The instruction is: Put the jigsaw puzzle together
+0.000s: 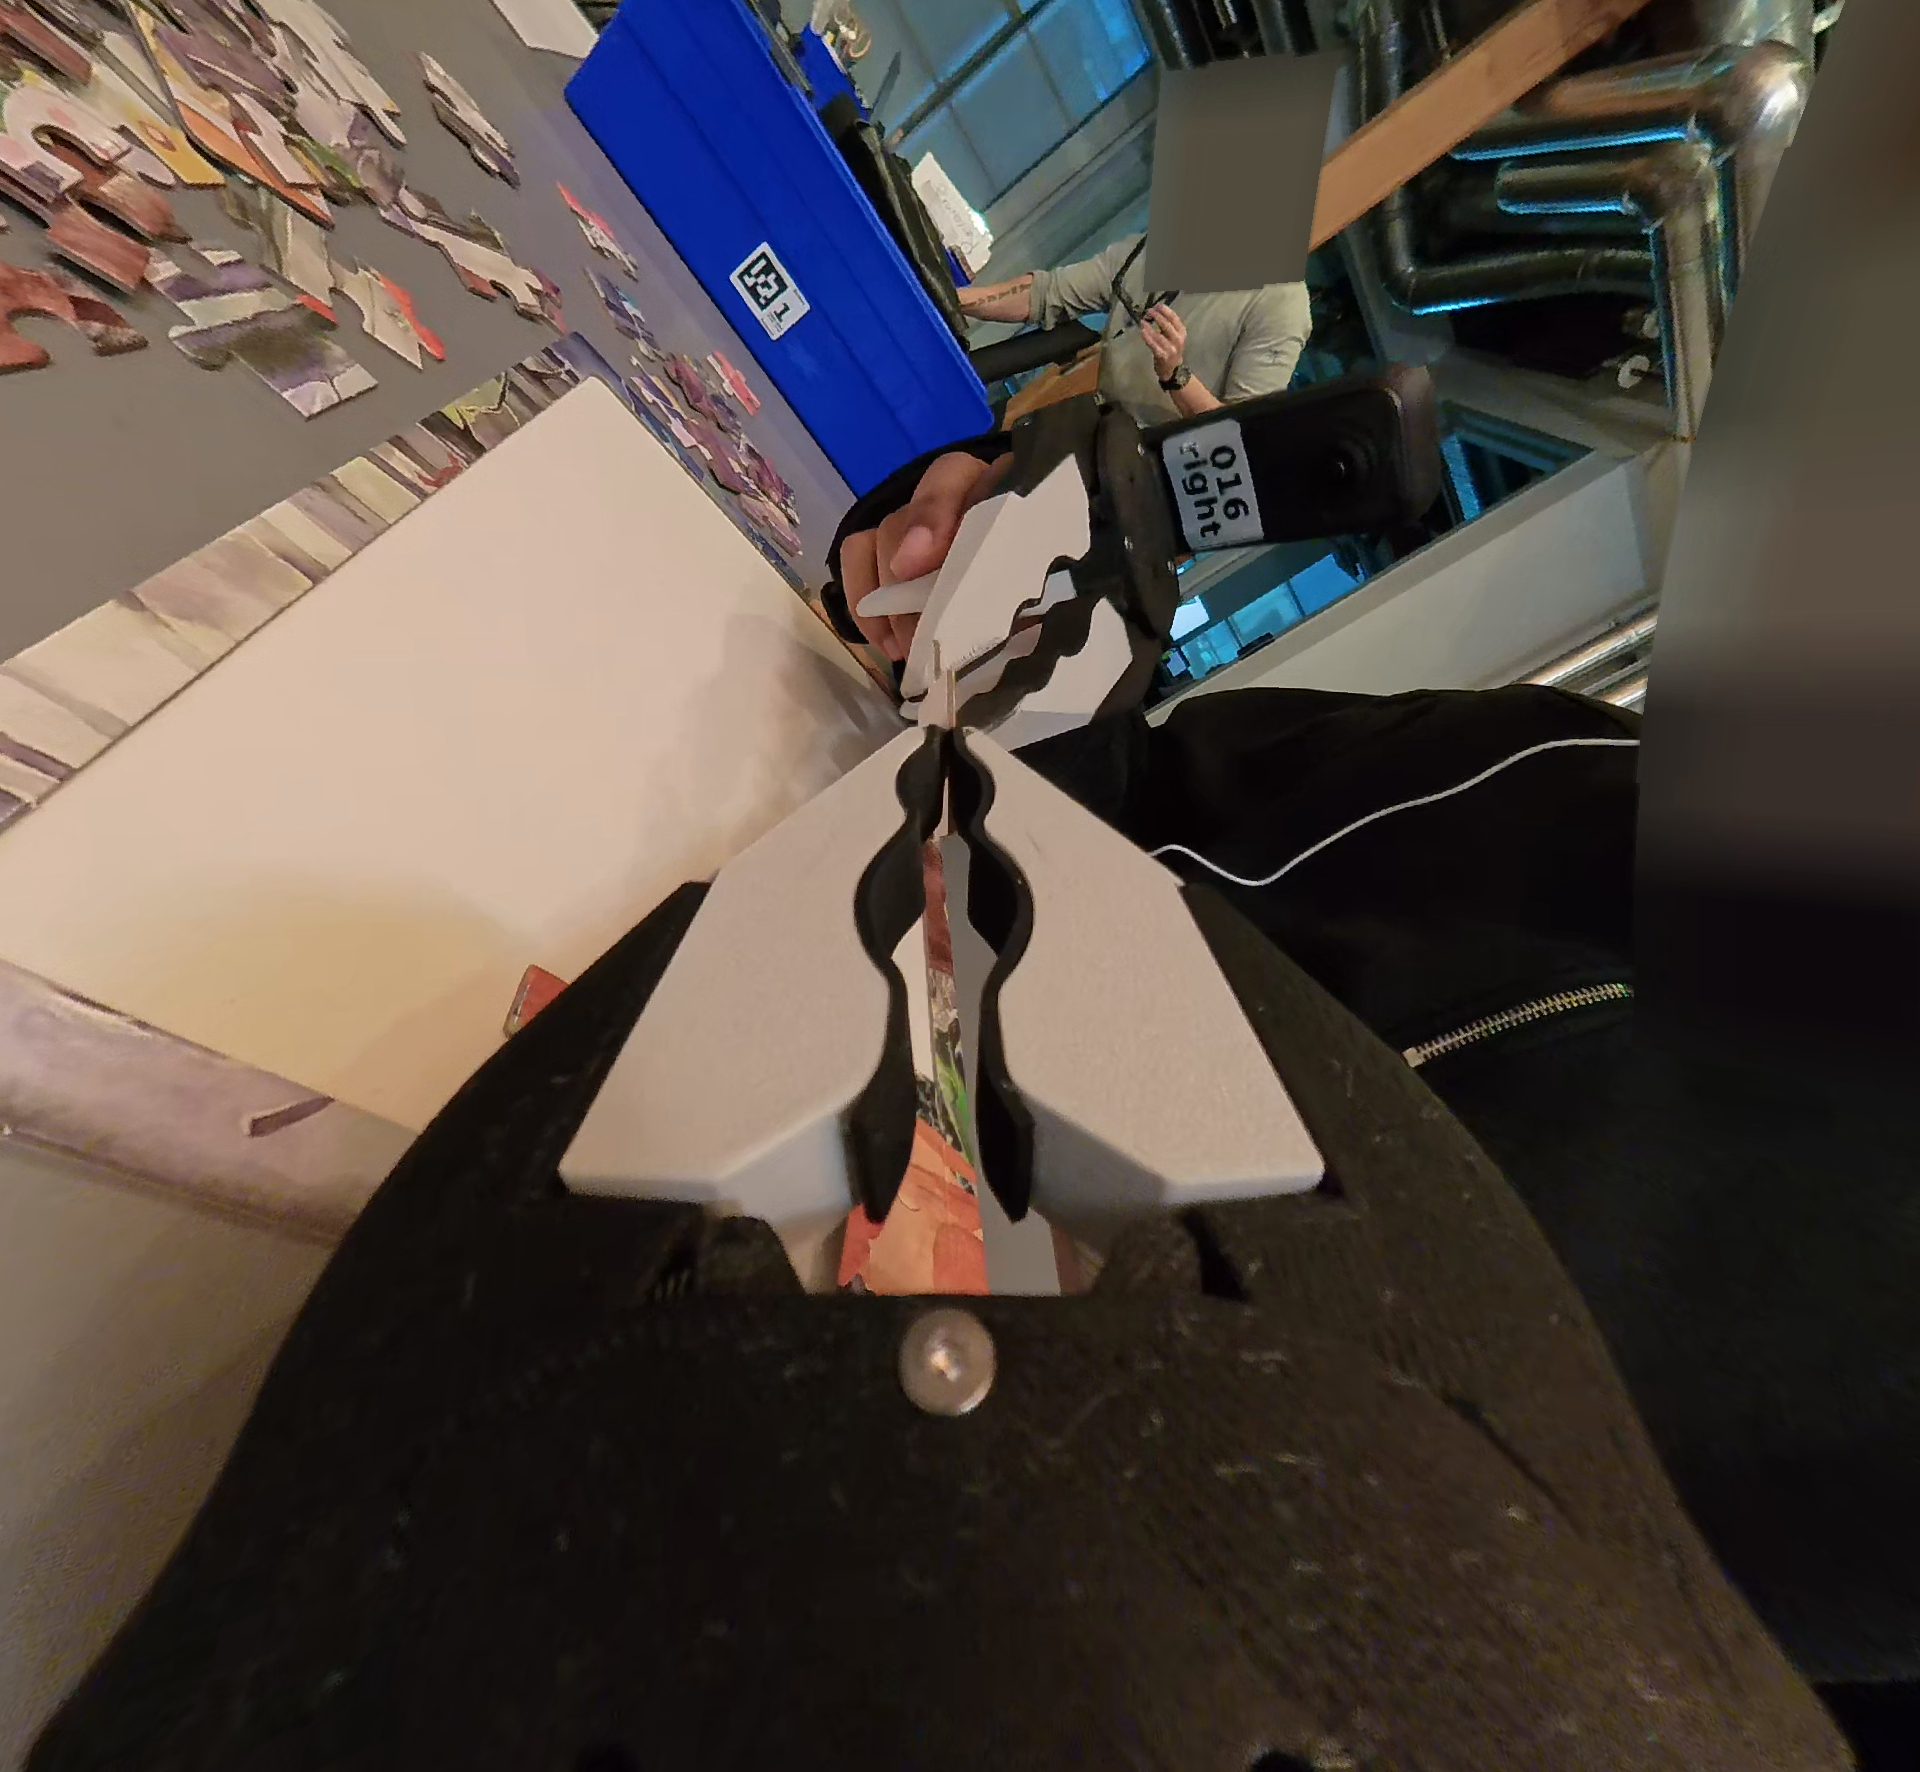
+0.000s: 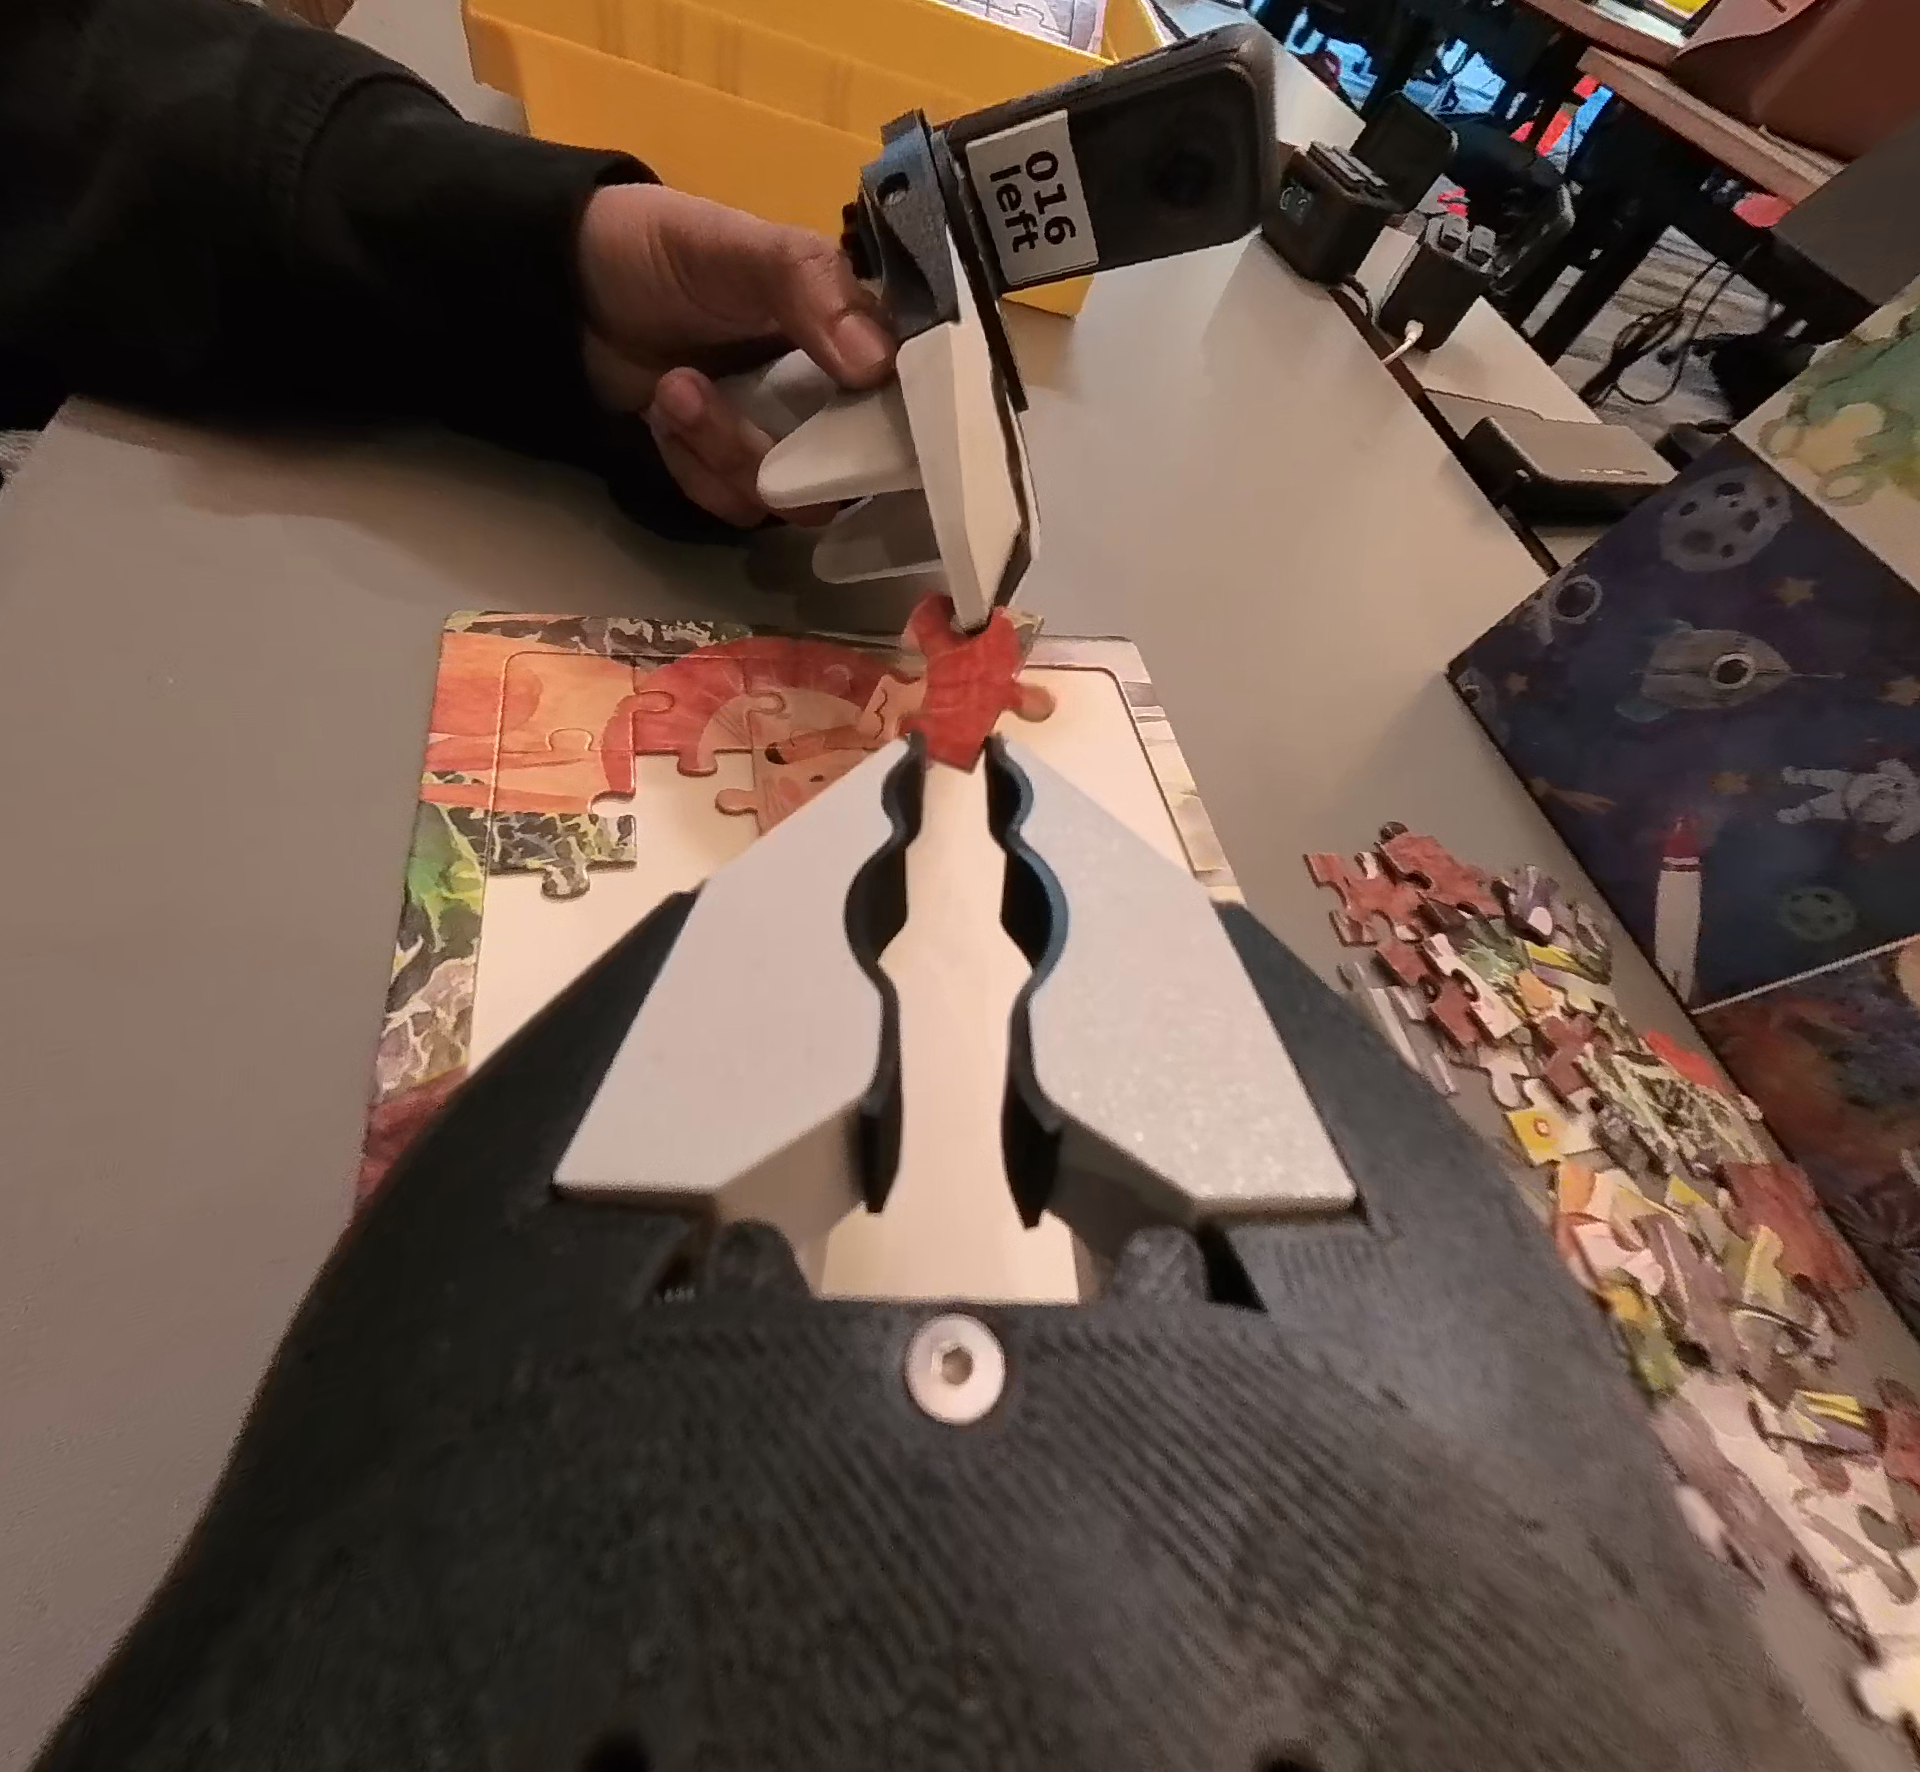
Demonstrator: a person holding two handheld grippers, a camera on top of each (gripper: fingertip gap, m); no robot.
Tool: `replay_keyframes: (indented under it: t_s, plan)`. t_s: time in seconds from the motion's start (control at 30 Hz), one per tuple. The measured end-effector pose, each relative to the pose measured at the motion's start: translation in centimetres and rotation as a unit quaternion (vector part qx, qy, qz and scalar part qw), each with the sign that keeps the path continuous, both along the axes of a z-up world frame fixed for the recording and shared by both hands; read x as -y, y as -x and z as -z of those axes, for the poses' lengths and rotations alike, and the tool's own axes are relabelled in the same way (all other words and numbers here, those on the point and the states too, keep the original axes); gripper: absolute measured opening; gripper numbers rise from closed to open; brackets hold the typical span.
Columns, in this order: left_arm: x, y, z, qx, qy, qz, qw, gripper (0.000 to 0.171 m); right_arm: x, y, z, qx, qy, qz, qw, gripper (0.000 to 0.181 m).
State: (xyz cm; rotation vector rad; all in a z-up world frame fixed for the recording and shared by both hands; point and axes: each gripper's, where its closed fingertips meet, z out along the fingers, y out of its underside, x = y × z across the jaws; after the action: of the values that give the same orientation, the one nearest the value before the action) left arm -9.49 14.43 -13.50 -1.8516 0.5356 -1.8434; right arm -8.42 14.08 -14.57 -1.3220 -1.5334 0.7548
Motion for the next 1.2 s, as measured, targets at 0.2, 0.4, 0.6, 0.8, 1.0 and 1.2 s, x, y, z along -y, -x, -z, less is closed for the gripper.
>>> replay_keyframes:
  t_s: [0.2, 0.4, 0.6, 0.8, 1.0, 1.2]
  plan:
    - [0.1, -0.1, 0.1, -0.008, -0.008, 0.001, 1.0, 0.0, 0.0, 0.0, -0.4, -0.026, 0.084, -0.005, 0.996, 0.016]
    - [0.3, -0.2, -0.4, 0.003, -0.017, 0.004, 1.0, 0.0, -0.3, -0.1, -0.4, -0.05, 0.247, -0.005, 0.968, 0.021]
    - [0.7, -0.5, -0.3, 0.001, -0.02, 0.014, 1.0, 0.0, 0.1, -0.1, -1.8, -0.103, 0.352, -0.041, 0.93, 0.005]
    - [1.0, -0.8, -0.2, -0.012, -0.033, 0.021, 0.999, 0.0, 0.1, -0.2, -1.7, -0.106, 0.386, -0.049, 0.915, 0.001]
    - [0.8, -0.6, -0.5, -0.002, -0.03, 0.017, 0.999, 0.0, 0.6, 0.0, -1.0, -0.087, 0.391, -0.055, 0.915, 0.003]
    - [0.6, -0.5, -0.2, -0.009, -0.029, 0.008, 1.0, 0.001, 0.4, 0.0, -0.9, -0.085, 0.387, -0.046, 0.917, 0.0]
